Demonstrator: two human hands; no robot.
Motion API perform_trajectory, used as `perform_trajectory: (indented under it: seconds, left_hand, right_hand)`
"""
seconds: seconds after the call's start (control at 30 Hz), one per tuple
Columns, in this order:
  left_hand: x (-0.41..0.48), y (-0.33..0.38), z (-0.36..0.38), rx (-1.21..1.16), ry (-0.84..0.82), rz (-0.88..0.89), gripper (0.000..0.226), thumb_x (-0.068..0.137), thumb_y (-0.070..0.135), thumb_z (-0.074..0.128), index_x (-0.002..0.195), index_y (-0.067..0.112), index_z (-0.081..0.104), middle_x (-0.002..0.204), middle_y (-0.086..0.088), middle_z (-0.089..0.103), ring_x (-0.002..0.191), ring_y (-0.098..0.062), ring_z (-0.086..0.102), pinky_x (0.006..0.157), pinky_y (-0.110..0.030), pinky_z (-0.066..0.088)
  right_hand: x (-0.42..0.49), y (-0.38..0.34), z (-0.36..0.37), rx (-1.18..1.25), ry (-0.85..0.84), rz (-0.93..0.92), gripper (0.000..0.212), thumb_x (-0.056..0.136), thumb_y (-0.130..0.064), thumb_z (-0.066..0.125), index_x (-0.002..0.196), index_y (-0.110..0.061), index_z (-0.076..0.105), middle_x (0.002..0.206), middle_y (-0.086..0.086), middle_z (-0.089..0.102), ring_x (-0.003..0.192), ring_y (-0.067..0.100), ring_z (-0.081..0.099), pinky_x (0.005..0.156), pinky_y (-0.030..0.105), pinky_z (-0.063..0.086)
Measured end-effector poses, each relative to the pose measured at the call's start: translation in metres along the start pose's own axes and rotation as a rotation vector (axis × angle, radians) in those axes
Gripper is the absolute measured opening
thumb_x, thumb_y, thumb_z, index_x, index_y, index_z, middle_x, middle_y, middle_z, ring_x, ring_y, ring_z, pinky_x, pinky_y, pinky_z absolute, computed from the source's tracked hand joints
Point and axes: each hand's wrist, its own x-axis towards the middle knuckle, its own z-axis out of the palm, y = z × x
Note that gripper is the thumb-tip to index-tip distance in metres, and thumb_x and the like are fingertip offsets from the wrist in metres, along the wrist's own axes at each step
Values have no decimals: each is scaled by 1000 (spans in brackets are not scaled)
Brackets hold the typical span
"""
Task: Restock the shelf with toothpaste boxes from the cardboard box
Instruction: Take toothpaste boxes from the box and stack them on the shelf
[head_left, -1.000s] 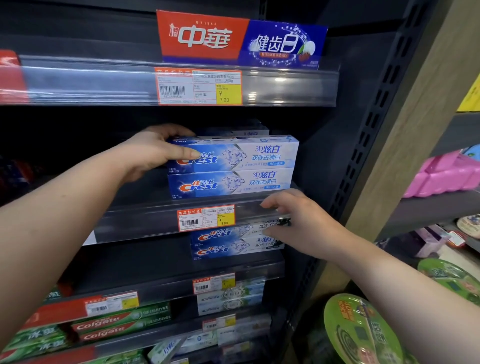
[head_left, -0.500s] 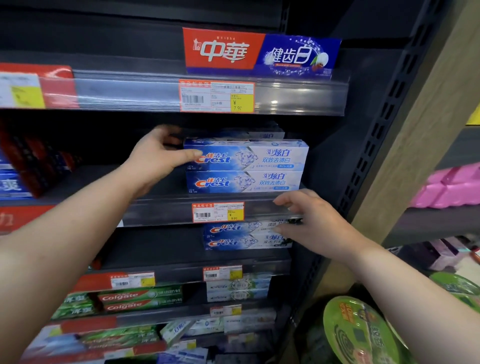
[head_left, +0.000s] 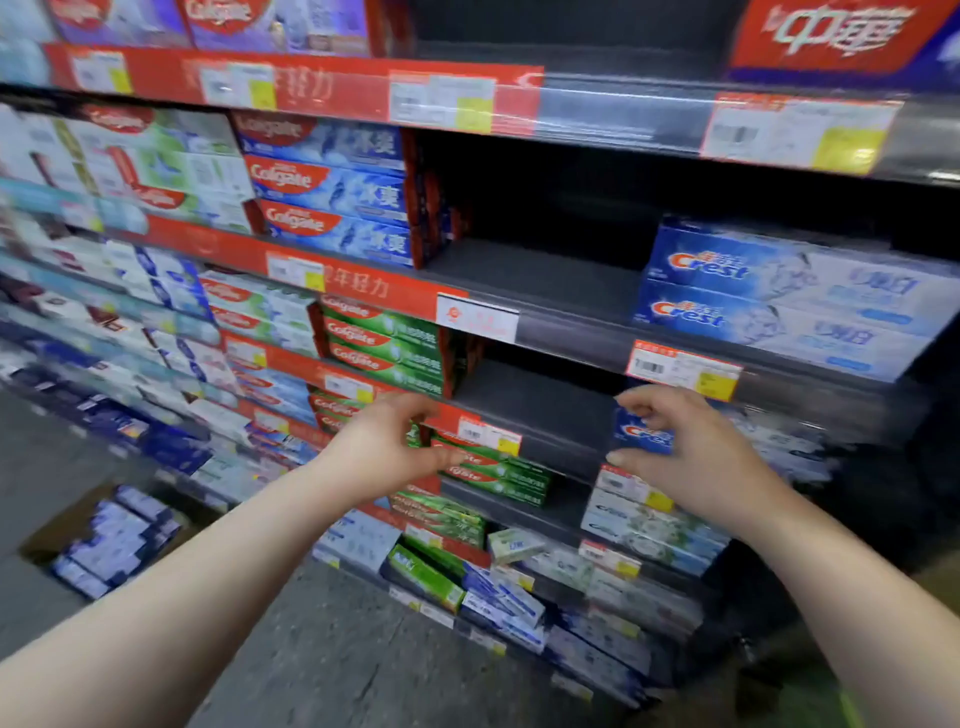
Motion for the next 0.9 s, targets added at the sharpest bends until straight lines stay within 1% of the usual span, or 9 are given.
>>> perform_trajectory:
  seconds: [0.1,0.27,0.37,0.43,0.5,0.6,0.67,0.77,0.9]
  left_hand:
    - [-30,-54,-23,55,12,-101,59,71,41,73,122,16,56,122,-3,57,113,-19,54,91,-25,41]
    - [-86,-159,-71,52,54,-248,51,71,37,75,113,13,61,113,-4,62,108,-17,57,91,-26,43]
    - [-126,-228,-107,32,78,-371,62,65,47,76,115,13,59,117,-5,62,109,-17,57,96,-30,45]
    - [-154,-277,-134,35,87,-427,64,67,48,75,119,14,58,120,-5,60,111,-17,57,97,-29,44]
    - [-181,-324,-162,39,97,-480,64,68,49,73,120,16,57,121,-4,58,111,-16,56,97,-26,42]
    - [-218,-387,-200,45,120,-574,57,71,44,73,119,17,57,120,-5,58,109,-18,57,94,-25,42]
    - [-237,-421,-221,4,164,-638,58,69,46,74,117,15,59,118,-7,59,107,-20,58,92,-27,43]
    - [-257,-462,-243,-38,207,-712,55,70,45,74,115,15,60,117,-7,59,104,-20,58,91,-27,43]
    - [-269,-512,-260,-78,199,-789,53,74,39,73,118,14,57,118,-7,57,106,-20,56,91,-25,41]
  right_hand:
    - [10,-32,39,-19,-106,-31,49,77,-23,71,122,-26,50,114,-9,44,110,11,49,92,23,35]
    - [28,-109,123,-46,-278,-77,51,78,-28,70,124,-29,48,118,-12,42,118,10,46,97,26,35]
    - [36,-168,186,-71,-346,-150,54,77,-28,70,126,-26,48,125,-7,47,118,12,48,99,25,35]
    - [38,-211,229,-84,-389,-183,54,77,-29,71,126,-26,47,121,-8,47,118,10,48,100,23,34]
    - [39,-253,274,-72,-419,-217,53,77,-29,71,124,-26,48,114,-10,45,114,9,48,97,22,34]
    - [41,-308,336,-63,-474,-241,50,78,-25,70,123,-23,49,113,-7,47,105,7,46,89,19,32]
    - [41,-341,370,-73,-516,-248,50,78,-25,70,124,-21,50,115,-4,49,109,11,49,84,17,30]
    - [45,-380,411,-112,-598,-266,52,79,-27,70,126,-19,49,122,0,52,115,13,49,83,14,30]
    - [69,-417,460,-146,-682,-244,52,77,-27,71,124,-18,50,122,1,53,108,13,51,84,16,33]
